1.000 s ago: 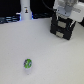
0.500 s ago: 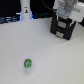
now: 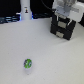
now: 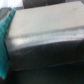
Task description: Open the kcup holder, insert the kcup into the holder, and close the kcup holder
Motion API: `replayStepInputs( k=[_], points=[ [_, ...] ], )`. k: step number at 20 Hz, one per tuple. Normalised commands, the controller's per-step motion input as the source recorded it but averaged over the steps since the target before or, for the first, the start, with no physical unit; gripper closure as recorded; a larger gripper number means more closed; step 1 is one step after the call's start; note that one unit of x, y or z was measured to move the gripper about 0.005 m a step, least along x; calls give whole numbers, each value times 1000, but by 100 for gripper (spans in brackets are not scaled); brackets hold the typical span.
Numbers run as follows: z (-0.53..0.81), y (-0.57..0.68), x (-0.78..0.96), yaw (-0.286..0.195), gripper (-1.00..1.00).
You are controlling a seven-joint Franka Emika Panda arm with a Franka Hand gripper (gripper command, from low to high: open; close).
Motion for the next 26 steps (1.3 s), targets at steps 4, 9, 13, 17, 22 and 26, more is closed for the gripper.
replayStepInputs(
  k=[4, 9, 13, 17, 22, 26],
  points=[
    [339, -369, 747, -15, 100],
    [281, -440, 859, -40, 100],
    [158, -444, 892, -45, 100],
    [243, -500, 866, -53, 100],
    [208, -549, 845, -58, 100],
    [127, -560, 783, -58, 100]
  ],
)
